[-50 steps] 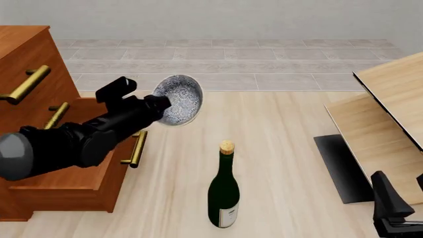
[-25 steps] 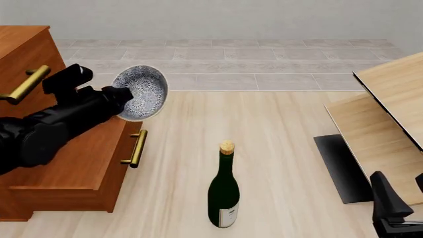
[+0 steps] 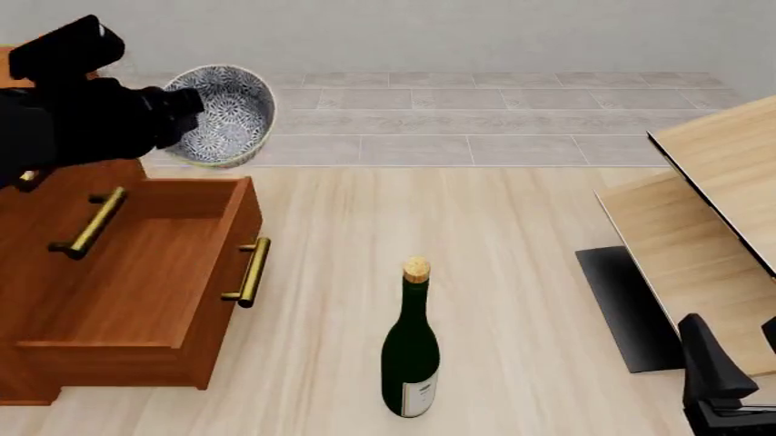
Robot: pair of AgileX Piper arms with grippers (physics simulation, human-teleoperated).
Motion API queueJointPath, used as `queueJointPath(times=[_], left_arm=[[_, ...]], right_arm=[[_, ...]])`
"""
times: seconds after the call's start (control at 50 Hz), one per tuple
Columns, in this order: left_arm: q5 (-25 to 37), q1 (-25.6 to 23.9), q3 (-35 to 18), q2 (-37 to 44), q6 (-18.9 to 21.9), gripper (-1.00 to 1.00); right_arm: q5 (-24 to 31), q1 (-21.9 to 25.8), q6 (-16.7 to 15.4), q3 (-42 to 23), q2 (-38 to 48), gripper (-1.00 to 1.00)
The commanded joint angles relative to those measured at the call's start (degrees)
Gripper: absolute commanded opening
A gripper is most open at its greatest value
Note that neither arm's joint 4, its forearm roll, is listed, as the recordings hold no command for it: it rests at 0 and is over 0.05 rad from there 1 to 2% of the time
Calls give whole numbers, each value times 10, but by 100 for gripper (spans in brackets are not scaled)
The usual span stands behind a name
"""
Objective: Put the bowl on top of the cabinet.
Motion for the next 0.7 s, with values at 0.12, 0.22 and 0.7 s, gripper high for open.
queueJointPath(times=[0.12, 0.22, 0.7], left_arm=[[162, 30, -160, 31, -67, -100], [212, 55, -216, 39, -91, -100], [435, 203, -491, 110, -92, -100]], right_arm=[[-1, 0, 1, 0, 0, 100], [-2, -1, 0, 0, -1, 100], [-4, -5, 3, -1, -3, 100]])
